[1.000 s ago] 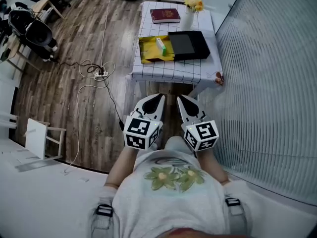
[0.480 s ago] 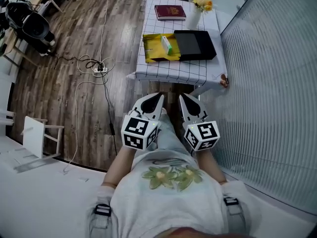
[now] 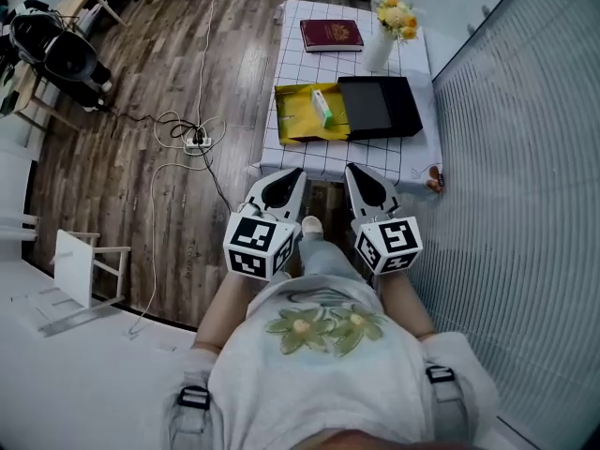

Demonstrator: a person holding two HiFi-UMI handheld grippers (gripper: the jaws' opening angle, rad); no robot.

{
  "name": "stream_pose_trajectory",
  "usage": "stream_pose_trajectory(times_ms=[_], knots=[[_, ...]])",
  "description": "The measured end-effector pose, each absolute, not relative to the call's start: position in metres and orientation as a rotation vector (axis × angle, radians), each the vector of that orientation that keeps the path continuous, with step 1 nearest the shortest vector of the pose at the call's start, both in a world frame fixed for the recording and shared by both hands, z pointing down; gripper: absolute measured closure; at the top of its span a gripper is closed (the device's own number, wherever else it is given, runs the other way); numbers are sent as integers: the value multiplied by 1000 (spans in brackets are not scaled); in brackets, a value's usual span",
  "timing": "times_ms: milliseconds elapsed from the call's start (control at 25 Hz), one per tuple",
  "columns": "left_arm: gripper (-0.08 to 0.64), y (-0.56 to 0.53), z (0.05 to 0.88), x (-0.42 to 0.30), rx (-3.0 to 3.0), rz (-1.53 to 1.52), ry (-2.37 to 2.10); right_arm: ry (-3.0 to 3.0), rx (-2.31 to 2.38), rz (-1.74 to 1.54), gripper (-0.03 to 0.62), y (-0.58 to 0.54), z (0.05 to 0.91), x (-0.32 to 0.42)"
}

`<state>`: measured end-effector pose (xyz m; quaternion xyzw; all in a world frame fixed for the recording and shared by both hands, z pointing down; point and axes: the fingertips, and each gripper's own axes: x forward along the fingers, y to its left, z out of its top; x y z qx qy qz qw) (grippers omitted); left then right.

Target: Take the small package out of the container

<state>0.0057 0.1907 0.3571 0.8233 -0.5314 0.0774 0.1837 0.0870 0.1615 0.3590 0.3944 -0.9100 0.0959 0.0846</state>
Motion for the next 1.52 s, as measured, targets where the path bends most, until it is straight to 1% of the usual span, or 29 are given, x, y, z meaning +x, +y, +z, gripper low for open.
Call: stream_pose_trajectory(times_ms=[480,880,1520], knots=[[555,95,363,17,2271,233,-1560,-2763,1064,323,584,73,364,95],[555,78,379,18,2190,279,-1634,-2755,1010,384,583,37,386,101],[555,33,403,-13,2190,317,-1553,-2684,983,427,583,-3,411,62]])
